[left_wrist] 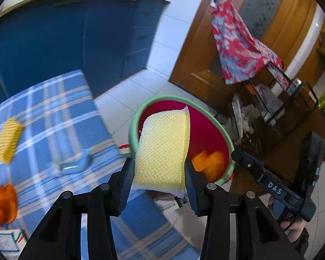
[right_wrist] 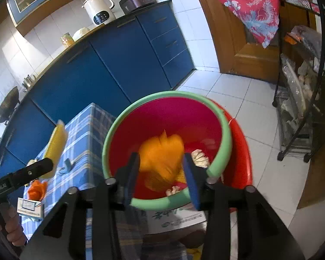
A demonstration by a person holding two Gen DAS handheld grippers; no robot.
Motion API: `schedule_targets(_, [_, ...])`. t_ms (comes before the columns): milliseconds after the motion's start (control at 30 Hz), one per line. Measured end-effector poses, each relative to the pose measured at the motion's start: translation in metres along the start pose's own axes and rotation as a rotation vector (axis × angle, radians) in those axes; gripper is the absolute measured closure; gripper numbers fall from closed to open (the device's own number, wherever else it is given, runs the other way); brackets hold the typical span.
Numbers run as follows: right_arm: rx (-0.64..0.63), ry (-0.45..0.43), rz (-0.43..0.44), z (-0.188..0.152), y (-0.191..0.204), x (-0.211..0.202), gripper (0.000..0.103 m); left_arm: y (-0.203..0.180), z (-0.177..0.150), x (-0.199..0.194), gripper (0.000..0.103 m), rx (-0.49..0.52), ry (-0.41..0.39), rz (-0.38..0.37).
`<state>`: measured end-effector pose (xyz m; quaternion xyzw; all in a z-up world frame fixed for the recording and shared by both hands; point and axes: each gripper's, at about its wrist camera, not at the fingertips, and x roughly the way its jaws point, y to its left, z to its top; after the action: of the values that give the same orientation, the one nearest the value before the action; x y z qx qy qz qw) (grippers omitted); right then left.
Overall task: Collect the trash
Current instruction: 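Carry the sponge and orange bag over the red bucket while both tools open to drop them, then grasp the white-and-teal medicine box with the left tool while the right tool moves toward the white glove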
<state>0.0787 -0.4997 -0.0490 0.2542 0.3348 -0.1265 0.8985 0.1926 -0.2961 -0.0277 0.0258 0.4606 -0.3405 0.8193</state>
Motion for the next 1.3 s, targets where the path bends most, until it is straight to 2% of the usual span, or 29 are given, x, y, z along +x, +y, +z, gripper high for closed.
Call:
schedule_targets(133, [0.008,-0.012,-0.008,0.000,-0.010,-0.005,0.053,-0.016,0.003,0.017,0.054,0.055,0.026,-0.007])
schedule_targets(233, [0.025,-0.029,-0.014,-0.003,-0.018,-0.012,0.053,-0.026,0.005,0.027,0.050,0.088,0.039,0.015])
schedule_targets(400, [0.082,-0.039,0.019,-0.004,-0.031,-0.024,0.052,-0.029,0.008,0.035,0.040,0.090,0.043,0.033])
schedule_targets(600, [0.055,-0.062,0.030,-0.003,-0.024,-0.039,0.048,-0.028,0.006,0.032,0.038,0.078,0.041,0.047])
schedule_targets(800, [0.024,-0.057,0.047,-0.008,-0.013,-0.046,0.048,-0.021,0.000,0.012,0.038,0.048,0.016,0.067])
schedule_targets(1067, [0.022,-0.042,0.076,-0.019,-0.002,-0.051,0.046,0.004,-0.017,-0.031,0.038,-0.044,-0.034,0.101])
schedule_targets(1300, [-0.001,-0.017,0.116,-0.031,0.020,-0.053,0.046,0.038,-0.038,-0.075,0.038,-0.115,-0.077,0.187])
